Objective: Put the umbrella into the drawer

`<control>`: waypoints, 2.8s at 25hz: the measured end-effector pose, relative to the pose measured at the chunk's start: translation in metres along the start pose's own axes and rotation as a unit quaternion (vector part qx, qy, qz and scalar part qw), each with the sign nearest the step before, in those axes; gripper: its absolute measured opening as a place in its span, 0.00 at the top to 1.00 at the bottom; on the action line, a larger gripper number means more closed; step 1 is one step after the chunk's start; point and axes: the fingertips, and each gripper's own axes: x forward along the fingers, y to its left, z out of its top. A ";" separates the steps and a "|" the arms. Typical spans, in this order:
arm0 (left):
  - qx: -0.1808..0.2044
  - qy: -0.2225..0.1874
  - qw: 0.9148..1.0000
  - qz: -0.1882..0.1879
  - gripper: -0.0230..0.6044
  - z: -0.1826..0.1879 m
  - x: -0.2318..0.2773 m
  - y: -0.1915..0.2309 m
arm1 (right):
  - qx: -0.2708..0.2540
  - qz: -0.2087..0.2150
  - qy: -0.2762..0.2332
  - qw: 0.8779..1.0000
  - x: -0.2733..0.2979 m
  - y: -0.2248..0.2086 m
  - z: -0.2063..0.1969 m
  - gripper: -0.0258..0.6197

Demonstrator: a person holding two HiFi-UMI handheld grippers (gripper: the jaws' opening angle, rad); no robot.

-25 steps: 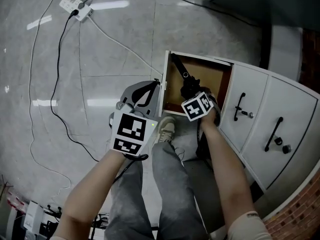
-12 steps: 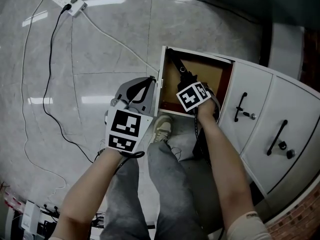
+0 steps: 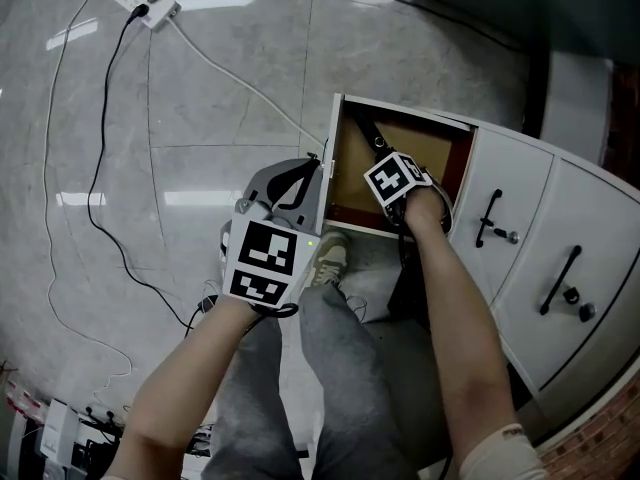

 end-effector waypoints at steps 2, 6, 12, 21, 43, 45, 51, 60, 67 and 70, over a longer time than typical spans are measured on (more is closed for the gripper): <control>-0.002 0.001 1.000 0.001 0.95 -0.003 0.000 0.002 | 0.013 0.000 0.002 1.000 0.006 -0.003 -0.002 0.53; -0.004 0.005 1.000 0.003 0.95 -0.011 0.002 0.008 | -0.003 -0.003 -0.010 1.000 0.016 0.004 0.005 0.53; -0.005 0.014 1.000 -0.015 0.95 -0.017 0.005 0.005 | 0.007 -0.022 -0.039 0.999 0.023 0.003 0.012 0.50; 0.030 0.016 0.999 -0.028 0.95 0.016 -0.022 -0.012 | 0.080 -0.046 -0.119 0.989 -0.045 -0.013 0.003 0.47; 0.093 -0.100 0.991 -0.006 0.95 0.250 -0.235 -0.082 | 0.186 -0.105 -0.469 0.857 -0.476 0.021 -0.058 0.88; 0.107 -0.108 0.988 -0.005 0.95 0.270 -0.258 -0.092 | 0.185 -0.109 -0.500 0.839 -0.526 0.026 -0.073 0.90; 0.152 -0.158 0.976 -0.002 0.95 0.346 -0.329 -0.130 | 0.175 -0.112 -0.601 0.772 -0.670 0.042 -0.122 0.94; 0.196 -0.250 0.948 0.007 0.95 0.456 -0.445 -0.183 | 0.146 -0.145 -0.712 0.672 -0.850 0.081 -0.201 0.95; 0.237 -0.334 0.912 0.019 0.95 0.529 -0.552 -0.228 | 0.093 -0.165 -0.782 0.595 -0.974 0.124 -0.261 0.95; 0.246 -0.360 0.900 0.025 0.95 0.545 -0.590 -0.246 | 0.078 -0.165 -0.803 0.568 -1.010 0.143 -0.288 0.95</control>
